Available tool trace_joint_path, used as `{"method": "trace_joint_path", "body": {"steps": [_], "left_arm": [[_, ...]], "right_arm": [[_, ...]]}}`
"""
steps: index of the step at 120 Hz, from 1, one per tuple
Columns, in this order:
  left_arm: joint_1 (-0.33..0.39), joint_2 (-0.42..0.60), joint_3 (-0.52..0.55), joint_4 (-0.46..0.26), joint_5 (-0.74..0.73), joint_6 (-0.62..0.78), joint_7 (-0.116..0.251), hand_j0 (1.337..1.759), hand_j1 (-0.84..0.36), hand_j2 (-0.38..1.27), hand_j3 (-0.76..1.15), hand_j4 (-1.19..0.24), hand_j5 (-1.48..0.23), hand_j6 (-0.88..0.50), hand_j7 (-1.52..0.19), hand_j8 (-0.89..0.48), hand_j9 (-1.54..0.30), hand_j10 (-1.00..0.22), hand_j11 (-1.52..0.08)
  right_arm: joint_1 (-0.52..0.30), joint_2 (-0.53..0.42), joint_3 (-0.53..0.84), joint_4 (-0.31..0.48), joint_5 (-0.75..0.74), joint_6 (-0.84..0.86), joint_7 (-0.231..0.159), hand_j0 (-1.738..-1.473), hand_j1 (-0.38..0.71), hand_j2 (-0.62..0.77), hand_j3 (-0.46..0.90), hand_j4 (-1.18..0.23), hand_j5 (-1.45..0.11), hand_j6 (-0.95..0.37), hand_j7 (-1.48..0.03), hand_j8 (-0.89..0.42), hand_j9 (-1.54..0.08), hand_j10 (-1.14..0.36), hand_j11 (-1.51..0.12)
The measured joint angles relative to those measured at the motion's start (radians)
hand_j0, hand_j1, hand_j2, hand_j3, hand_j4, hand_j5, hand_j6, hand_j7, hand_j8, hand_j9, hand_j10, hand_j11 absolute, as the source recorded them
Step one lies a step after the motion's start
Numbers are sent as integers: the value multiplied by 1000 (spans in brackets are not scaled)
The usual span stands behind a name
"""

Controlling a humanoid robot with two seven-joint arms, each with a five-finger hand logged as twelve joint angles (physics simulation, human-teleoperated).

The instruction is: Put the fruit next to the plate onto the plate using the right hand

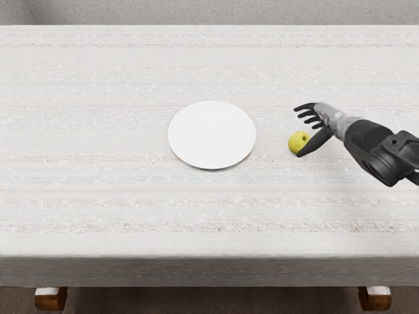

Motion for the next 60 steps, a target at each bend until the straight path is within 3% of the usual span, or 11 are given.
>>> {"method": "trace_joint_path", "body": {"steps": [29, 60], "left_arm": [[0, 0, 0, 0, 0, 0, 0, 1658, 343, 1, 0, -6, -7, -6, -7, -6, -7, -6, -7], [0, 0, -1, 0, 0, 0, 0, 1658, 343, 1, 0, -6, -7, -6, -7, -6, -7, -6, -7]], "right_arm": [[-6, -1, 0, 3, 7, 19, 0, -1658, 35, -62, 0, -323, -418, -324, -417, -323, -417, -322, -417], [-32, 21, 1, 5, 5, -96, 9, -1658, 74, -68, 0, -355, -460, -356, -460, -356, -460, -355, -460]]}}
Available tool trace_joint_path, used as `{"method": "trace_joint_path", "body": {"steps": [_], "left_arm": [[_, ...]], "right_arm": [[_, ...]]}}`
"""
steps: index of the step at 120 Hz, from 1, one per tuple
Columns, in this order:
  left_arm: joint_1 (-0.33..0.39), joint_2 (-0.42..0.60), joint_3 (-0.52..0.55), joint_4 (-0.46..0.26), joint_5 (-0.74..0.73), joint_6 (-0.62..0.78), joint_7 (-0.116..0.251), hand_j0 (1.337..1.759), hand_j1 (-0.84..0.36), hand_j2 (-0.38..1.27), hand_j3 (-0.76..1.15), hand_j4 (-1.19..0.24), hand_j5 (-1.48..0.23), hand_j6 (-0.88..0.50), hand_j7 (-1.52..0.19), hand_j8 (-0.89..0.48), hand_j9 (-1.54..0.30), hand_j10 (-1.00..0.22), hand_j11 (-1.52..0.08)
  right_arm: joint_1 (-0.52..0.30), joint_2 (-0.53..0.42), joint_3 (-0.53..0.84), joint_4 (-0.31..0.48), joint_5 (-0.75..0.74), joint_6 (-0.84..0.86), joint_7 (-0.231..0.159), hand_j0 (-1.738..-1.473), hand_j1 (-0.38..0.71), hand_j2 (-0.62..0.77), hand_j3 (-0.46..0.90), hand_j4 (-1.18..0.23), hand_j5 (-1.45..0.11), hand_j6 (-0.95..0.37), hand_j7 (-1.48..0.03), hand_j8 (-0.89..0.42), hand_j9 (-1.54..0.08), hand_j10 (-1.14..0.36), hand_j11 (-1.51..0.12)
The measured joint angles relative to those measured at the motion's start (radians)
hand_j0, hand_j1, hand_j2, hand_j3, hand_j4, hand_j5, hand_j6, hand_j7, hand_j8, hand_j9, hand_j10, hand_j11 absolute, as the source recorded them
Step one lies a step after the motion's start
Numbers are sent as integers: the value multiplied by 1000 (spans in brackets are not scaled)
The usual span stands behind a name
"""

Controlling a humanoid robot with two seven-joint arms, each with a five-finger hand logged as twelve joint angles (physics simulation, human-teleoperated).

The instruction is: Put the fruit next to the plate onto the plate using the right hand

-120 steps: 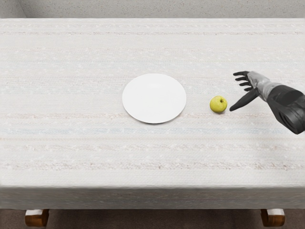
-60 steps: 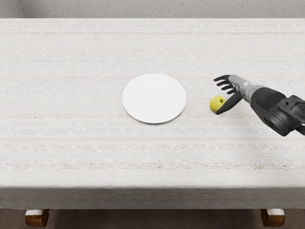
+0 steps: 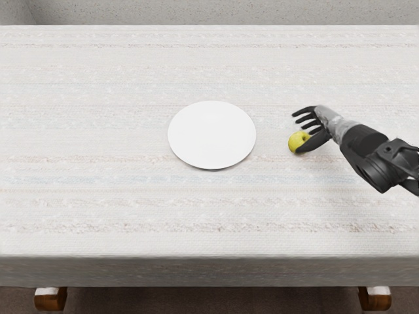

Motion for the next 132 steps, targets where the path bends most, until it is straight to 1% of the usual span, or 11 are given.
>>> {"method": "trace_joint_path", "body": {"steps": [14, 33, 43, 48, 55, 59, 70, 75, 90, 108, 132], "left_arm": [[0, 0, 0, 0, 0, 0, 0, 1658, 343, 1, 0, -6, -7, -6, -7, -6, -7, -5, -7], [0, 0, 0, 0, 0, 0, 0, 1658, 343, 1, 0, -6, -7, -6, -7, -6, -7, -5, -7], [0, 0, 0, 0, 0, 0, 0, 1658, 343, 1, 0, -6, -7, -6, -7, -6, -7, -5, -7], [0, 0, 0, 0, 0, 0, 0, 1658, 343, 1, 0, -6, -7, -6, -7, -6, -7, -5, -7], [0, 0, 0, 0, 0, 0, 0, 1658, 343, 1, 0, -6, -7, -6, -7, -6, -7, -6, -7], [1, 0, 0, 0, 0, 0, 0, 1658, 343, 1, 0, -6, -7, -6, -7, -6, -7, -6, -7], [1, 0, 0, 0, 0, 0, 0, 1658, 343, 1, 0, -6, -7, -6, -7, -6, -7, -6, -7], [1, 0, 0, 0, 0, 0, 0, 1658, 343, 1, 0, -6, -7, -6, -7, -6, -7, -5, -7], [1, 0, 0, 0, 0, 0, 0, 1658, 343, 1, 0, -5, -7, -6, -7, -6, -7, -5, -7], [2, 0, 0, 0, 0, 0, 0, 1658, 343, 1, 0, -5, -7, -6, -7, -6, -7, -5, -7], [2, 0, 0, 0, 0, 0, 0, 1658, 343, 1, 0, -5, -7, -6, -7, -6, -7, -5, -7]], "right_arm": [[-25, 17, -2, 4, -5, -81, 16, -1658, 79, -75, 0, -356, -462, -357, -461, -356, -462, -356, -462], [-36, 20, -11, 29, -8, -103, 23, -1658, 122, -86, 0, -386, -502, -388, -501, -387, -502, -386, -502], [-38, 20, -15, 35, -8, -93, 24, -1658, 168, -90, 0, -428, -554, -428, -554, -424, -555, -427, -555], [-38, 20, -16, 36, -10, -88, 24, -1658, 192, -91, 0, -457, -576, -453, -584, -409, -585, -450, -584], [-39, 16, -17, 37, -13, -65, 24, -1658, 245, -87, 0, -516, -632, -506, -650, -377, -650, -426, -655], [-39, 12, -16, 38, -14, -52, 24, -1657, 267, -41, 0, -548, -660, -497, -685, -353, -685, -421, -691], [-39, 6, -16, 38, -15, -31, 24, -1655, 304, 87, 0, -617, -713, -500, -757, -348, -745, -411, -763], [-38, 4, -15, 40, -14, -26, 22, -1654, 299, 94, 0, -636, -734, -500, -780, -346, -768, -414, -789], [-33, -1, -9, 53, -8, -15, 15, -1655, 287, 187, 0, -654, -803, -546, -826, -372, -827, -453, -844], [-23, -8, -4, 74, -5, -11, -7, -1655, 266, 280, 0, -662, -847, -615, -853, -425, -862, -509, -868], [15, -12, -1, 100, 2, -10, -51, -1656, 258, 320, 0, -663, -871, -649, -865, -453, -876, -532, -879]]}}
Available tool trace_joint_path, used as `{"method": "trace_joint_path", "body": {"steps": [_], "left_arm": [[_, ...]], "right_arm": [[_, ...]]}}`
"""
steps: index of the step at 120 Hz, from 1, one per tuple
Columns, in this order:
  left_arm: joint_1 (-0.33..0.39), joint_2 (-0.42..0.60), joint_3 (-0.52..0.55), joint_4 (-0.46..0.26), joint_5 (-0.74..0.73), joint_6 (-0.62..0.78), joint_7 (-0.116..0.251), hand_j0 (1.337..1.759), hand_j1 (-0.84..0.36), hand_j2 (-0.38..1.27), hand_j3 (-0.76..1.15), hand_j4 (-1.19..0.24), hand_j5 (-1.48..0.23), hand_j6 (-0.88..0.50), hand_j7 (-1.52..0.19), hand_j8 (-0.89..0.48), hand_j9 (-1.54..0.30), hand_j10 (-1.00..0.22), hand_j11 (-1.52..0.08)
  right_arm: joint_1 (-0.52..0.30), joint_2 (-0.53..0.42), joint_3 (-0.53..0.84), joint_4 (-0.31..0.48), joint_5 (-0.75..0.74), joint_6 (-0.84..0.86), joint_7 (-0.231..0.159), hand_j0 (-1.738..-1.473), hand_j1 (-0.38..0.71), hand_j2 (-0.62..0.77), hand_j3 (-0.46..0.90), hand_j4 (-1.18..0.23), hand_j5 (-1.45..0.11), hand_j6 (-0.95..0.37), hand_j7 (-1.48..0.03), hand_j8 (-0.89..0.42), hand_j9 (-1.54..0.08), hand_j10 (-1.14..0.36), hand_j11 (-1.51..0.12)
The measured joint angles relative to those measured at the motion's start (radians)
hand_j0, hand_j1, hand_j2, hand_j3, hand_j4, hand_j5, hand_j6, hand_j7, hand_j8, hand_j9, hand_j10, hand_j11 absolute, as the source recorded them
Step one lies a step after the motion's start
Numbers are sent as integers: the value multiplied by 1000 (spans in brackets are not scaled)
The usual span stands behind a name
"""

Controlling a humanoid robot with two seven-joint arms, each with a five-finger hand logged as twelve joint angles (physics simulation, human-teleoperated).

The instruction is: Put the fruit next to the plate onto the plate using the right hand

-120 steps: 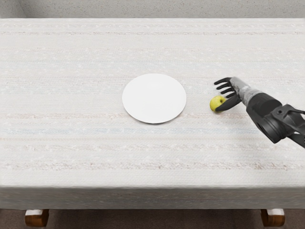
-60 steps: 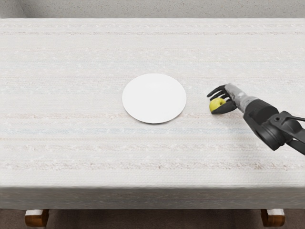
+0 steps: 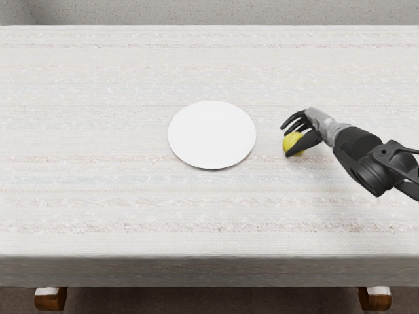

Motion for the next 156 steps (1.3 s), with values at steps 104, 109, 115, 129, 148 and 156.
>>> {"method": "trace_joint_path", "body": {"steps": [104, 109, 115, 129, 148, 156], "left_arm": [[9, 0, 0, 0, 0, 0, 0, 1658, 343, 1, 0, -6, -7, -6, -7, -6, -7, -5, -7], [9, 0, 0, 0, 0, 0, 0, 1658, 343, 1, 0, -6, -7, -6, -7, -6, -7, -5, -7], [9, 0, 0, 0, 0, 0, 0, 1658, 343, 1, 0, -6, -7, -6, -7, -6, -7, -6, -7], [9, 0, 0, 0, 0, 0, 0, 1658, 343, 1, 0, -6, -7, -6, -7, -6, -7, -5, -7], [9, 0, 0, 0, 0, 0, 0, 1658, 343, 1, 0, -6, -7, -6, -7, -6, -7, -5, -7], [9, 0, 0, 0, 0, 0, 0, 1658, 343, 1, 0, -6, -7, -6, -7, -6, -7, -6, -7]], "right_arm": [[48, 333, 98, -158, 9, -97, -35, -1657, 243, 326, 0, -648, -866, -672, -853, -478, -870, -554, -859], [47, 353, 105, -181, 9, -99, -35, -1657, 242, 320, 0, -646, -860, -670, -849, -477, -865, -554, -855], [47, 376, 110, -208, 9, -100, -34, -1657, 241, 315, 0, -642, -856, -670, -845, -477, -861, -554, -852], [46, 402, 115, -243, 9, -101, -34, -1657, 240, 289, 0, -628, -837, -661, -826, -470, -841, -546, -832], [48, 430, 132, -257, 18, -150, -35, -1658, 43, 121, 0, -392, -520, -411, -514, -317, -521, -358, -517], [51, 427, 134, -257, 23, -158, -38, -1658, -66, 87, 0, -283, -376, -297, -372, -229, -377, -259, -374]]}}
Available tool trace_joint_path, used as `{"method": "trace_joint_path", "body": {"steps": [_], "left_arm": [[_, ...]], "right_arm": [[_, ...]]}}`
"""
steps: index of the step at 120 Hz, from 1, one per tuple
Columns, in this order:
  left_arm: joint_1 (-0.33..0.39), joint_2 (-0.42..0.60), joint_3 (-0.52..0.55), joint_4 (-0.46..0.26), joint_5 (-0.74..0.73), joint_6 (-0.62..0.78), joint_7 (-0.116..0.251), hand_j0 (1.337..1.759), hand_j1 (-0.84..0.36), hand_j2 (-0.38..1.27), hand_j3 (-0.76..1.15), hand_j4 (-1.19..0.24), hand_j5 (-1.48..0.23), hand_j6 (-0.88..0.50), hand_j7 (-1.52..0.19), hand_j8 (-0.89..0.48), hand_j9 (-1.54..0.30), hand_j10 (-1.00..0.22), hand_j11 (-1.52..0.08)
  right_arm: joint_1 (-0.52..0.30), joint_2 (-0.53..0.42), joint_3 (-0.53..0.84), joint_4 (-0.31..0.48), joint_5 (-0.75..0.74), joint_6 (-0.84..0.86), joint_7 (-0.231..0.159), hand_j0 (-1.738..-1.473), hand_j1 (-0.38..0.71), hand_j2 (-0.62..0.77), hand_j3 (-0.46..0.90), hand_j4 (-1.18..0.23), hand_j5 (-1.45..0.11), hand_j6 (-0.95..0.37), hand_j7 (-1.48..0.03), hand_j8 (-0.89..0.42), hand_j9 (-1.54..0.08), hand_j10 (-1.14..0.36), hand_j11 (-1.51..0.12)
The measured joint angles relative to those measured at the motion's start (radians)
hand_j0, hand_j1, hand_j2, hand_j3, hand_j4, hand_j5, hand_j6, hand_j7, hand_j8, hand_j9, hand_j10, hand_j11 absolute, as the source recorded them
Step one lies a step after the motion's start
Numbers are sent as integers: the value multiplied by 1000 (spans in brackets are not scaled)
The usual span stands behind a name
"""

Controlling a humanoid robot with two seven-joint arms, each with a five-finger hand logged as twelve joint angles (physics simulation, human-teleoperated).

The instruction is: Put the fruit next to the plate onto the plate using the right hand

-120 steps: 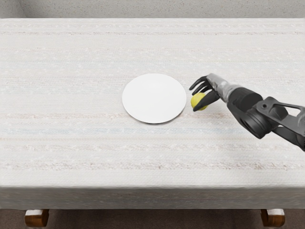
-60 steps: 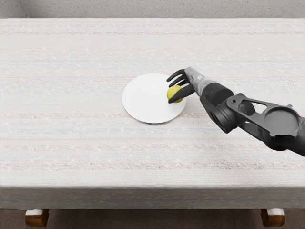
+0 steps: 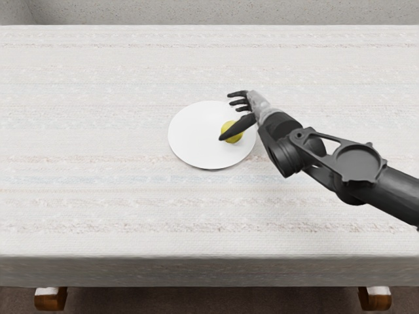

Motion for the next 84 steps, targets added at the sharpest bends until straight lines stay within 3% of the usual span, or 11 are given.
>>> {"method": "trace_joint_path", "body": {"steps": [15, 31, 55, 84], "left_arm": [[-2, 0, 1, 0, 0, 0, 0, 1658, 343, 1, 0, -6, -7, -6, -7, -6, -7, -6, -7], [-2, 0, 1, 0, 0, 0, 0, 1658, 343, 1, 0, -6, -7, -6, -7, -6, -7, -6, -7], [13, 0, 2, -1, 0, 0, 0, 1658, 343, 1, 0, -5, -7, -6, -7, -5, -7, -5, -7], [38, 0, 2, -2, 1, -2, 0, 1658, 343, 1, 0, -5, -7, -6, -7, -6, -7, -5, -7]], "right_arm": [[17, -75, 17, 43, 5, 90, -70, -1658, -196, 48, 0, -154, -204, -162, -201, -125, -204, -141, -203], [23, -298, 125, 118, 136, 391, -128, -1658, -270, 25, 0, -81, -106, -85, -105, -66, -106, -74, -105], [19, -631, 196, 126, 320, 855, -142, -1658, -320, 10, 0, -31, -40, -32, -39, -25, -40, -28, -40], [24, -713, 202, 69, 358, 1059, -144, -1658, -341, 3, 0, -11, -12, -12, -12, -9, -12, -9, -12]]}}
